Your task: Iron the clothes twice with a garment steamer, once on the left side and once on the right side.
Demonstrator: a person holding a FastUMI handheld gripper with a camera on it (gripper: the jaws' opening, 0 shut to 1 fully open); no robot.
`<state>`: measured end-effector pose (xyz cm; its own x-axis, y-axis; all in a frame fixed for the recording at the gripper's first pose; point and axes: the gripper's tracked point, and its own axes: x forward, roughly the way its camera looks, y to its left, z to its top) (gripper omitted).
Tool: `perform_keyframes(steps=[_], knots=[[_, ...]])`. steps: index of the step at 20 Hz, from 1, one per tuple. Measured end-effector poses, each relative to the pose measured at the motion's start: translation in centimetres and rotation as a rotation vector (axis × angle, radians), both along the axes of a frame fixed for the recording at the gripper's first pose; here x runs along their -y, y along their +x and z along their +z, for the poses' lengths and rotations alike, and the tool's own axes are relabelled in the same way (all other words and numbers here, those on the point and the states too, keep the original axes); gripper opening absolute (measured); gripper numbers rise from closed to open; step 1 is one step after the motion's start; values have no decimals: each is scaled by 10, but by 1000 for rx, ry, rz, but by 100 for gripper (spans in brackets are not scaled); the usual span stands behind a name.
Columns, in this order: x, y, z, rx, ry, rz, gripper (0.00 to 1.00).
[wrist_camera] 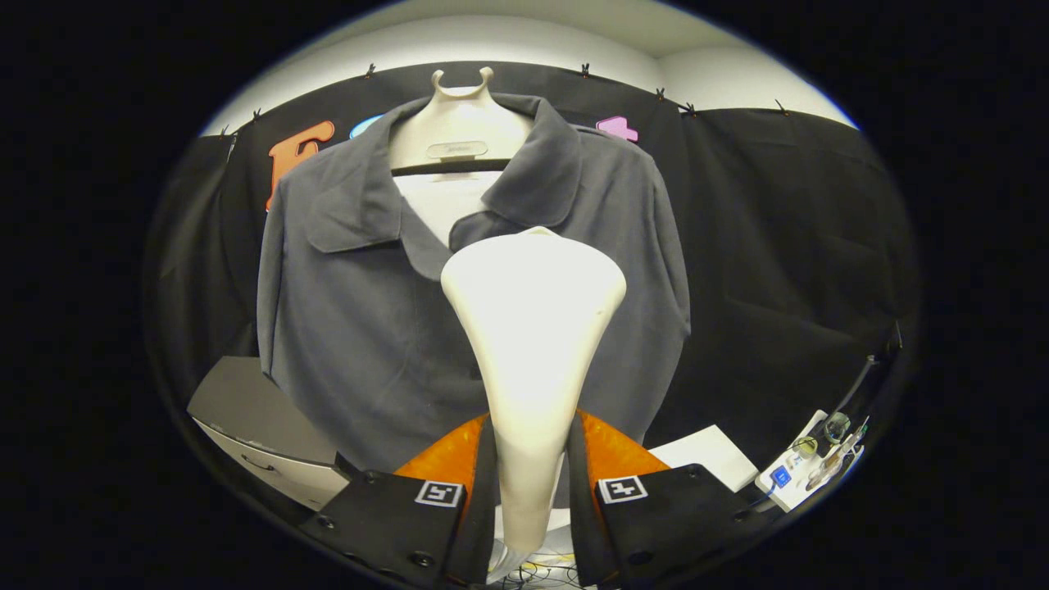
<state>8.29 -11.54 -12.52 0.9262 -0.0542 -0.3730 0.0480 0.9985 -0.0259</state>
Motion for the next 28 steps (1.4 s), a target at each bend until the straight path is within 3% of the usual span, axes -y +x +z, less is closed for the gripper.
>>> perform_keyframes(steps=[11,28], knots=[[43,38,23,34,-2,-21,46],[34,39,-73,-137,45,75,46]])
